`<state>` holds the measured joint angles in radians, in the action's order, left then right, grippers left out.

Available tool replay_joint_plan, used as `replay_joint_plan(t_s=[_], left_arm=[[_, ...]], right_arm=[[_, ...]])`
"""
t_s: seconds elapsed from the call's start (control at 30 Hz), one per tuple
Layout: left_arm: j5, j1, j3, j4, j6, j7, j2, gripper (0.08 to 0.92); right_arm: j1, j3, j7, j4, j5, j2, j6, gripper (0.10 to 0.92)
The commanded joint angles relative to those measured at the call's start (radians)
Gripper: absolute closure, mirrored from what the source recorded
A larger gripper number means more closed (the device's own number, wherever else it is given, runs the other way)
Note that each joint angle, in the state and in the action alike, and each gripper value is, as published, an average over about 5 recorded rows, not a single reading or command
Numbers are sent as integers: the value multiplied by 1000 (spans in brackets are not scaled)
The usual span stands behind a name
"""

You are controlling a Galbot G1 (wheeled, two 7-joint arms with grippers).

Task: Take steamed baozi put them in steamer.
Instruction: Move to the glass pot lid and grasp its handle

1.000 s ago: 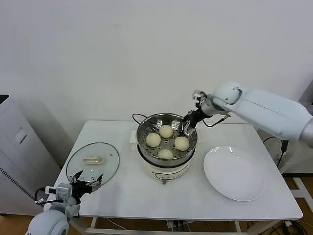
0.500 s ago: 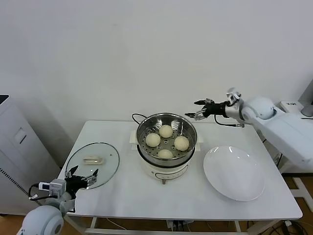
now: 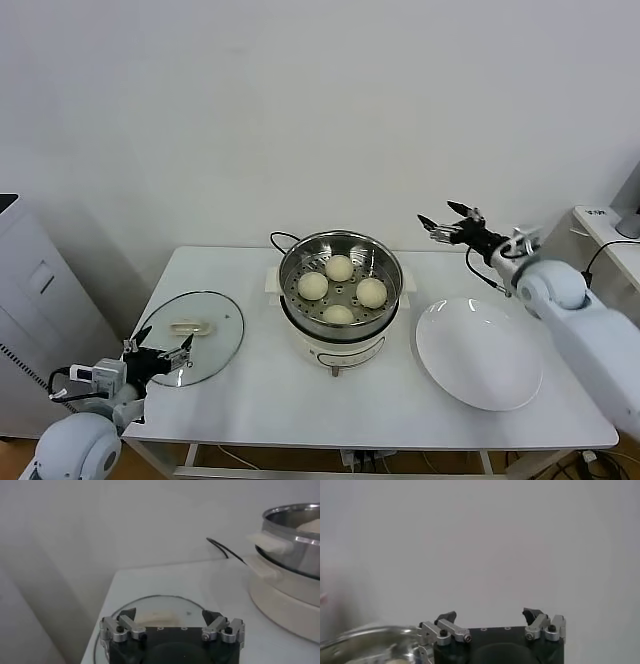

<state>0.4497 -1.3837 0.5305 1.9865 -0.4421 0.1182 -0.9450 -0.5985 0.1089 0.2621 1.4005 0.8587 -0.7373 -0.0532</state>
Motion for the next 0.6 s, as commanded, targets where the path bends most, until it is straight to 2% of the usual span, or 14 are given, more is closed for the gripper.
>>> replay_joint_plan(t_s=[0.03, 0.17, 0.6], left_arm=[[-584, -13, 7, -49, 186, -54, 28, 177], [-889, -39, -11, -69, 263, -68, 27, 177], [-1540, -19, -75, -240, 497, -18, -61, 177]], right_arm=[[-473, 483, -63, 65, -186, -173, 89, 203], [-538, 549, -41, 80, -212, -234, 96, 203], [-617, 627, -15, 71, -279, -335, 104, 203]])
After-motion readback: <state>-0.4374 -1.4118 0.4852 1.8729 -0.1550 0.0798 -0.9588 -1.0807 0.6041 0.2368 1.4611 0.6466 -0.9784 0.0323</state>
